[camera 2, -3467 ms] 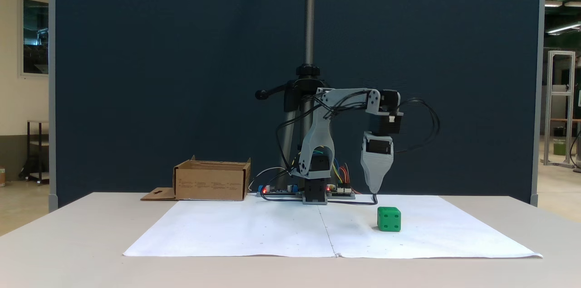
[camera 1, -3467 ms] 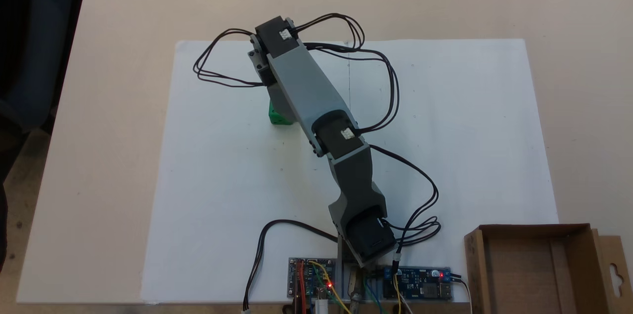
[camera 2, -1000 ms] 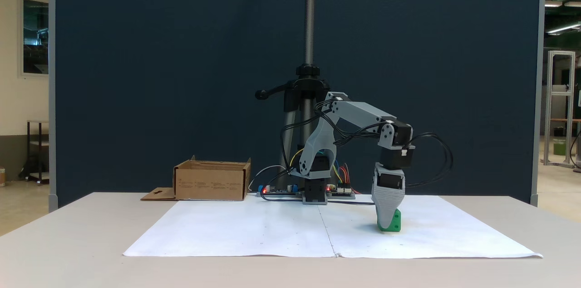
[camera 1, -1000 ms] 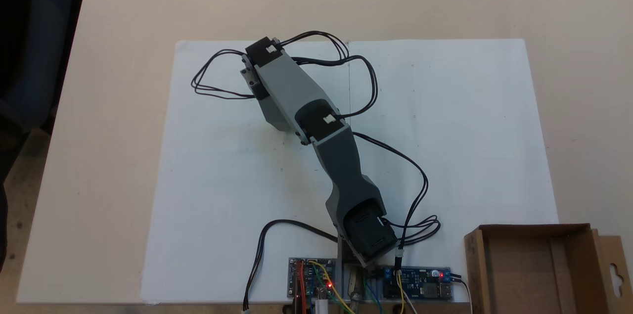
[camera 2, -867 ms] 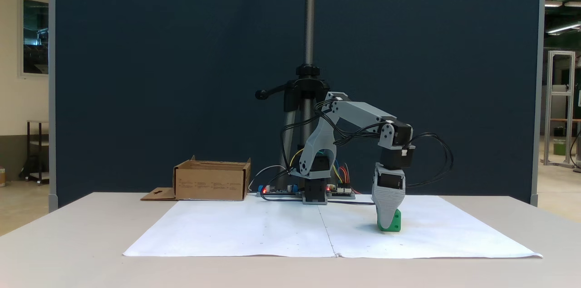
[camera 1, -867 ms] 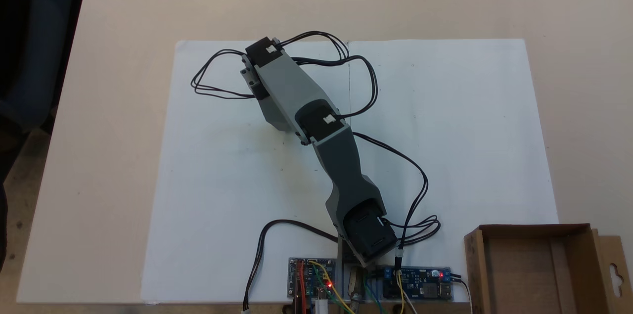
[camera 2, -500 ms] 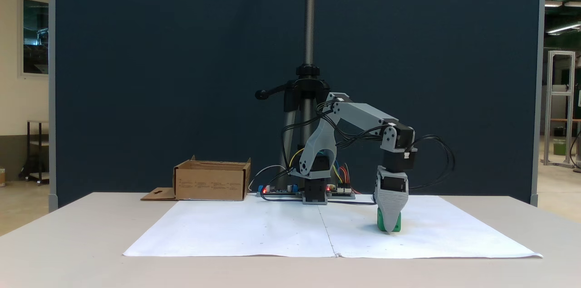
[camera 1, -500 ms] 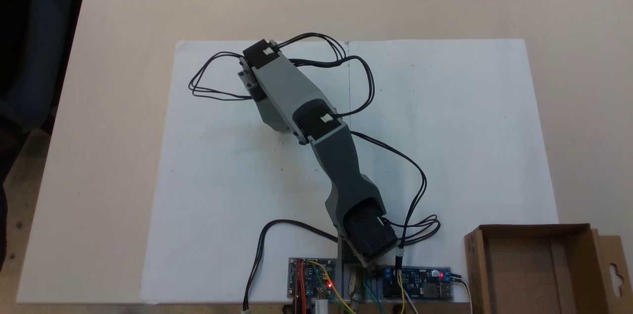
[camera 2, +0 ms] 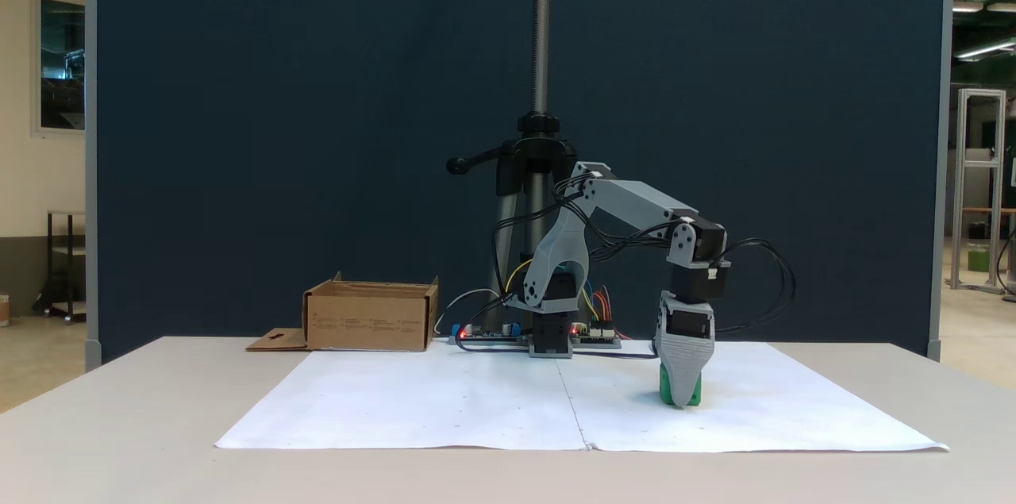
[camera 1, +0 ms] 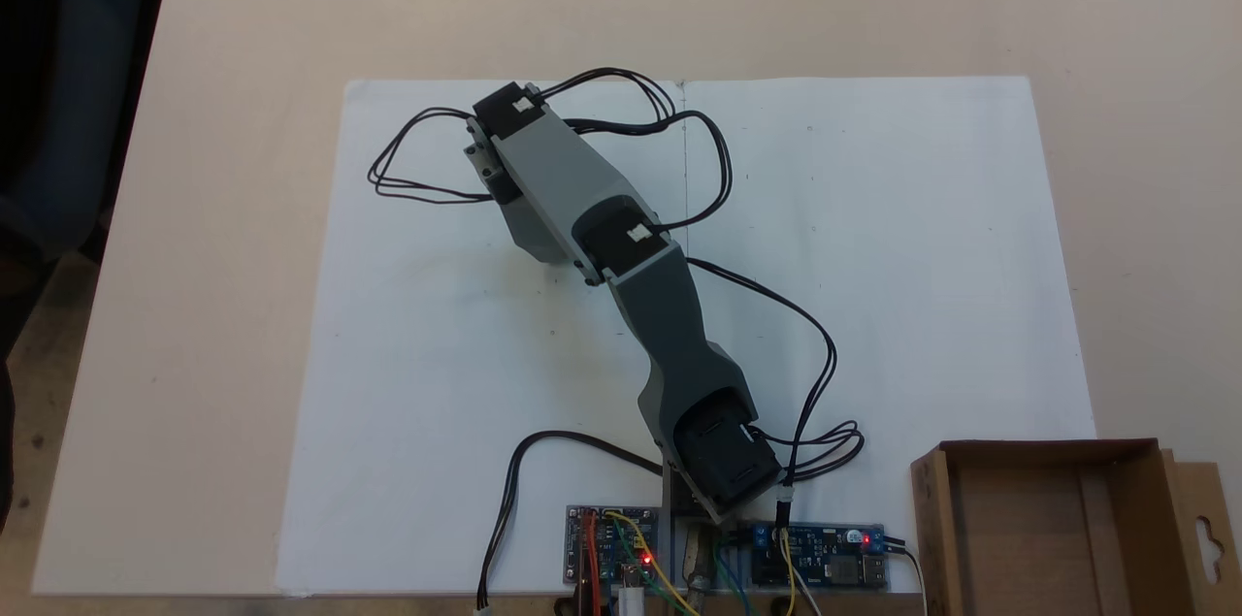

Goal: Grasp a green dice and put it in the bin.

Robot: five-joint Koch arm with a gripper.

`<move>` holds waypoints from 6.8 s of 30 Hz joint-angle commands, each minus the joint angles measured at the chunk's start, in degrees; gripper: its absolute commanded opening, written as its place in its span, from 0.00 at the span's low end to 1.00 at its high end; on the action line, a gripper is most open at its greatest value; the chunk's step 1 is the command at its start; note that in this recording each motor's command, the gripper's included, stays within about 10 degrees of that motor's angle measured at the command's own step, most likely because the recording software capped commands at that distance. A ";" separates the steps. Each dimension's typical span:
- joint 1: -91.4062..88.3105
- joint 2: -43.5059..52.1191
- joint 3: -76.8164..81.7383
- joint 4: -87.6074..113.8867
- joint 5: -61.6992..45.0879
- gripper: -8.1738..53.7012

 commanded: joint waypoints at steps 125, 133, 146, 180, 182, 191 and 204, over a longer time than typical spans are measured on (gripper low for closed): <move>74.09 34.89 -12.92 -21.01 -29.53 0.79; 54.40 42.01 1.14 -22.59 -29.71 0.84; 35.95 64.86 40.25 -50.61 -34.45 0.84; 35.51 75.76 93.78 -109.40 -41.48 0.83; 35.42 75.76 95.71 -112.83 -41.48 0.83; 35.33 75.76 100.46 -125.58 -41.48 0.84; 35.95 75.59 100.46 -146.76 -41.92 0.85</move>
